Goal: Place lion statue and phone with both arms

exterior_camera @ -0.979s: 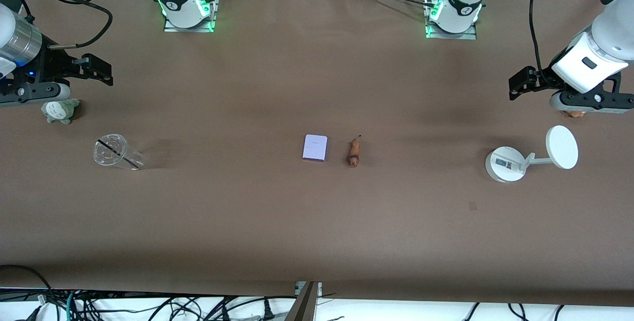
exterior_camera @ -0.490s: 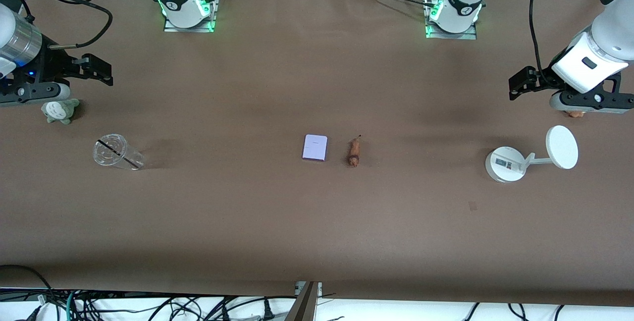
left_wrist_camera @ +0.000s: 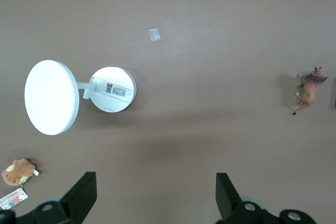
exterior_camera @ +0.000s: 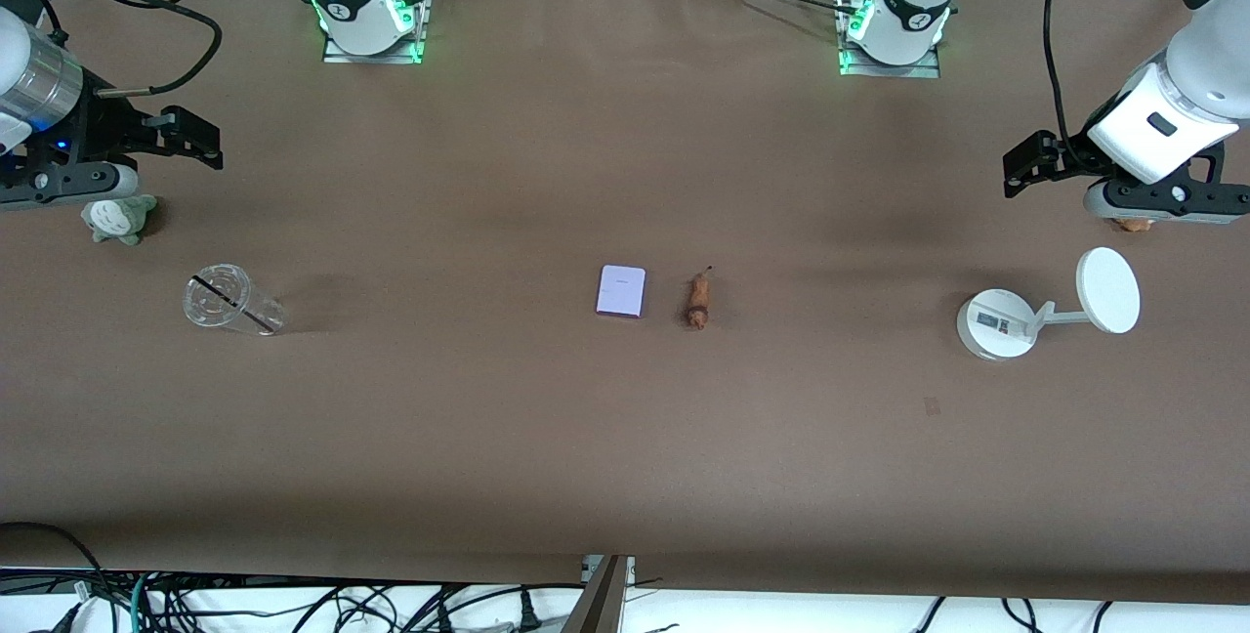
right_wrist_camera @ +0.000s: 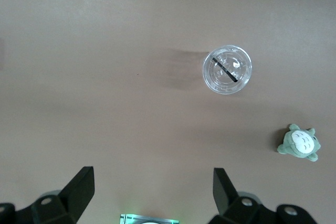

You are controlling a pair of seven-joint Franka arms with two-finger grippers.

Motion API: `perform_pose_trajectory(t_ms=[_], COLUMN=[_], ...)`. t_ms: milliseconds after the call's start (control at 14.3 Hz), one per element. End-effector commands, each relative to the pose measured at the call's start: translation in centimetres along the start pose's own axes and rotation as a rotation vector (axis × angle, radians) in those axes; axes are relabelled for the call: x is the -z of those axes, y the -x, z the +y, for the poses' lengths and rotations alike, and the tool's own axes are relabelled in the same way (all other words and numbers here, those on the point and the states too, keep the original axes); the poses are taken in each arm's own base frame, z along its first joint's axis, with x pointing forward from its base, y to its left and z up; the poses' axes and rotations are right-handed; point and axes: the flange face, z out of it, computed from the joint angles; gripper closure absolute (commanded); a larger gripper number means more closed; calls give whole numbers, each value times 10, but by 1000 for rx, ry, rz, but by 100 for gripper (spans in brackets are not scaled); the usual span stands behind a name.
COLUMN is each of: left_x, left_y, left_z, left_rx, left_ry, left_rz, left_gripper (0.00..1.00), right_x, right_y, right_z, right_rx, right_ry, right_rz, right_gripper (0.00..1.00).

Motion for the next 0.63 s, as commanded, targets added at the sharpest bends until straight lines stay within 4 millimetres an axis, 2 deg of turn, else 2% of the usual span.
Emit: perform_pose_trajectory(t_ms=[0, 560], left_x=[7, 6], left_y=[0, 0], left_z=[2, 2], left_rx=[-6, -6], left_ry=[20, 19], left_rz=[-4, -6], left_gripper=[0, 0], right_x=[6, 6], right_y=[-3, -3], right_z=[2, 2], right_rx=[12, 6], right_ry=[-15, -12], right_rz=[9, 11], right_gripper=[0, 0])
